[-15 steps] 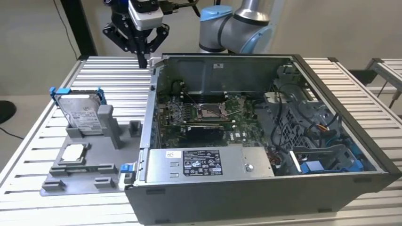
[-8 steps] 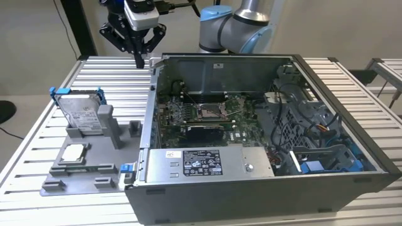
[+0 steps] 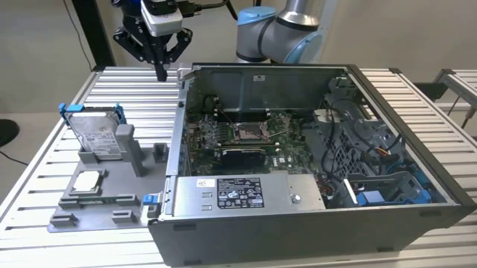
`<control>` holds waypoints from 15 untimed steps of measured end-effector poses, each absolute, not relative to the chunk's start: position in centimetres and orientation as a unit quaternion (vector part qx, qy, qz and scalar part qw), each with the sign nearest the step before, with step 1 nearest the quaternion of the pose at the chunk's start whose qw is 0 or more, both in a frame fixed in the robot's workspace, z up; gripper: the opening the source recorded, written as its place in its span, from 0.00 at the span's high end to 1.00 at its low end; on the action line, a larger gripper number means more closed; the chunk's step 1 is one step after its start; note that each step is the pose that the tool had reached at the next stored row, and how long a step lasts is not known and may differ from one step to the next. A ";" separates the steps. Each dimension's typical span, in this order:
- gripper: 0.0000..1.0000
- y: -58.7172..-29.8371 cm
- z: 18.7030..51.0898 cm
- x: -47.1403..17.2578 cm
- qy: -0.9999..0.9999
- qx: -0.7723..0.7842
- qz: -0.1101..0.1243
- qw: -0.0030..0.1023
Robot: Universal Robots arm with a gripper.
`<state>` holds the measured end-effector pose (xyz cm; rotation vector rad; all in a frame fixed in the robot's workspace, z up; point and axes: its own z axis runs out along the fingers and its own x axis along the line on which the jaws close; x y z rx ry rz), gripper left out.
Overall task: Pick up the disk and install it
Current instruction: 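Reach for the disk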
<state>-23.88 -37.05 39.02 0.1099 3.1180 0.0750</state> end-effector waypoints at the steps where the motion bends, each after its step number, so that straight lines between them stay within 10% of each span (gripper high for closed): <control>1: 1.00 -37.1 39.0 -23.9 0.999 0.035 0.024 0.010; 15: 1.00 -37.1 39.0 -24.5 0.999 0.035 0.024 0.010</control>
